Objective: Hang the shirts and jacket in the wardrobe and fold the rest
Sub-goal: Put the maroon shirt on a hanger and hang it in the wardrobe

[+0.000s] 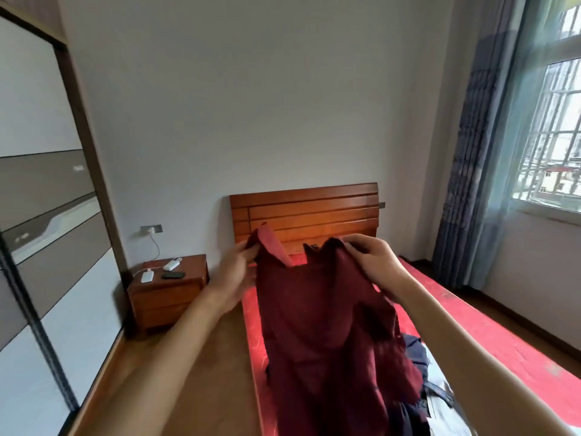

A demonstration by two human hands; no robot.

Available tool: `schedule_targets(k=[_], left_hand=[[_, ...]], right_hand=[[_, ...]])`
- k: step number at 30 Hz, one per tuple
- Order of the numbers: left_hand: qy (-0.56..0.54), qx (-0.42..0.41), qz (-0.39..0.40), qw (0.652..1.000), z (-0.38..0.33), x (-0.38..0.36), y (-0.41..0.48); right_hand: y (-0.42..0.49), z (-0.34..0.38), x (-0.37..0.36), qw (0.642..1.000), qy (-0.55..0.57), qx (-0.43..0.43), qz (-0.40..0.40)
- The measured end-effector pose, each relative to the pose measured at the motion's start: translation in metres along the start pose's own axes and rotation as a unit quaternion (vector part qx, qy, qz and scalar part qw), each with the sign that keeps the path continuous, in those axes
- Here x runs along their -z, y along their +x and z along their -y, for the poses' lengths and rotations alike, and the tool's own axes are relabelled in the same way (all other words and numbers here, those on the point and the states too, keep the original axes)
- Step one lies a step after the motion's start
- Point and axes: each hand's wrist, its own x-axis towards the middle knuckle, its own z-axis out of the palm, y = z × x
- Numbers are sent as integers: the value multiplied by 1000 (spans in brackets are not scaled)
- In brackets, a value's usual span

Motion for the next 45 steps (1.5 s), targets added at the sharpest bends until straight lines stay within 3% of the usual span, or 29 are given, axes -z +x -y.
schedule_targets(k=[6, 8, 10, 12, 13, 16, 18, 20, 24, 28, 32, 35, 37, 39, 41, 43, 45], left_hand=[[-2, -98, -200, 975, -67, 112, 3], [115, -100, -283, 947, -72, 156, 3], [290, -66, -339, 893, -67, 186, -6], [369, -77, -315, 871, -55, 195, -18], [377, -91, -270, 881, -50, 190, -26], [374, -74, -52, 923, -33, 166, -48], [411, -48, 43, 909, -23, 145, -60], [444, -80, 17, 892, -14, 134, -62], [436, -129, -142, 879, -22, 157, -53], [314, -114, -250, 909, -42, 209, -43], [144, -87, -258, 951, -70, 246, -40], [44, -74, -263, 961, -87, 261, -39], [7, -72, -273, 959, -94, 273, -39], [-7, -60, -286, 956, -99, 287, -43], [1, -46, -314, 948, -101, 307, -48], [20, -48, -368, 929, -104, 337, -54], [56, -46, -439, 896, -106, 372, -63]], right_hand=[[9, -23, -50, 988, -151, 6, -27], [10, -20, -65, 988, -147, 4, -43], [14, -8, -88, 990, -133, 4, -46], [21, 8, -119, 995, -100, 3, -29], [23, 17, -136, 997, -75, 2, -16], [24, 52, -189, 999, 19, 21, 23], [21, 79, -219, 994, 89, 31, 47], [19, 100, -241, 988, 134, 32, 74], [21, 115, -260, 976, 160, 23, 143], [17, 75, -268, 969, 85, -23, 229], [-5, 25, -298, 931, -21, -85, 355], [-29, 23, -343, 893, 1, -109, 437], [-44, 27, -374, 896, 34, -58, 438], [-44, 21, -404, 925, 76, -32, 372], [-31, 27, -412, 943, 40, 14, 332], [-13, 40, -413, 930, 104, -35, 351], [14, 44, -419, 946, 99, -16, 307]])
